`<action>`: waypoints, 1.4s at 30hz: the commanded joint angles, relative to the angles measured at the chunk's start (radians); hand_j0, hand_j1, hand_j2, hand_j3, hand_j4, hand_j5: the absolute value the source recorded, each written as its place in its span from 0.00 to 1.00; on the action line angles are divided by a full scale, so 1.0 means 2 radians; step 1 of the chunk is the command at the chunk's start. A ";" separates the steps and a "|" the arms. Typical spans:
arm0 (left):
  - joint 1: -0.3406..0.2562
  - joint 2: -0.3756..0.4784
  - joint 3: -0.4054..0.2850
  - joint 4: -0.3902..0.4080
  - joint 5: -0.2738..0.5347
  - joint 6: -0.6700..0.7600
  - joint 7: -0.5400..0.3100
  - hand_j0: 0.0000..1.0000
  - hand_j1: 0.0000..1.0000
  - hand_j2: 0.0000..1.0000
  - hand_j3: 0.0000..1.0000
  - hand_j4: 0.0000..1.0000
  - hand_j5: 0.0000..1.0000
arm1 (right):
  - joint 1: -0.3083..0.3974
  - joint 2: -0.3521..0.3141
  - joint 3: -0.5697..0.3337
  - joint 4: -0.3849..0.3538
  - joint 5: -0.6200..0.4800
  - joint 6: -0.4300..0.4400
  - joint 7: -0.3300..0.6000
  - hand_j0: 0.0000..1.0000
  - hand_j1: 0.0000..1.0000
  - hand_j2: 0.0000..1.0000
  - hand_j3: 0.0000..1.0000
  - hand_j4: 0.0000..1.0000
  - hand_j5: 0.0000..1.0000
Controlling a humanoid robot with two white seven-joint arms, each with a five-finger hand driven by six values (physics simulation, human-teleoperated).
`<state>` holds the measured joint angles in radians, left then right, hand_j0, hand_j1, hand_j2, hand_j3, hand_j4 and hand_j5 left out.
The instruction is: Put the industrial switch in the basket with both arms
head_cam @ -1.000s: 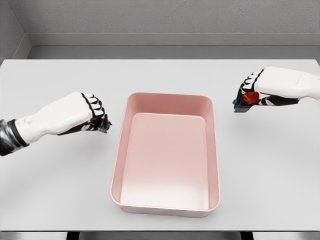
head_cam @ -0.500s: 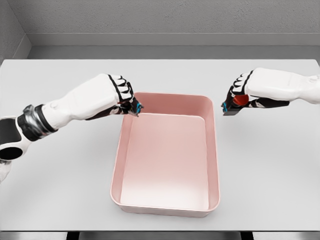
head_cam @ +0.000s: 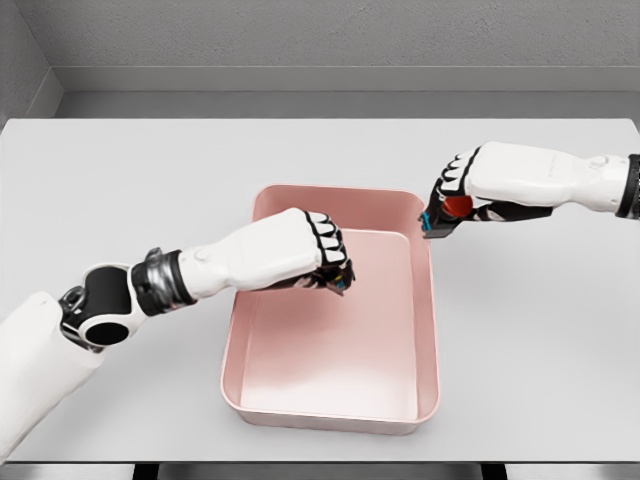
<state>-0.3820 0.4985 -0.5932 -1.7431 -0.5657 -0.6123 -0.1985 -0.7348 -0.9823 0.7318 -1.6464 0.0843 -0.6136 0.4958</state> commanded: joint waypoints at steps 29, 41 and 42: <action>0.062 0.249 0.135 -0.010 0.060 0.001 0.022 1.00 1.00 1.00 1.00 1.00 1.00 | -0.005 0.042 0.013 -0.001 -0.004 0.001 0.007 0.53 0.53 0.53 0.53 0.53 0.53; 0.076 0.255 0.131 -0.009 0.055 0.001 0.017 1.00 1.00 1.00 1.00 1.00 1.00 | -0.029 0.094 0.060 0.000 -0.003 0.001 0.013 0.95 0.95 0.95 0.95 0.95 0.95; 0.076 0.255 0.130 -0.009 0.055 0.001 0.017 1.00 1.00 1.00 1.00 1.00 1.00 | -0.031 0.098 0.060 0.001 -0.003 0.001 0.013 1.00 1.00 1.00 1.00 1.00 1.00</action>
<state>-0.2301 1.0065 -0.3317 -1.7610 -0.4614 -0.6117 -0.1641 -0.8023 -0.8039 0.8456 -1.6457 0.0858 -0.6139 0.5242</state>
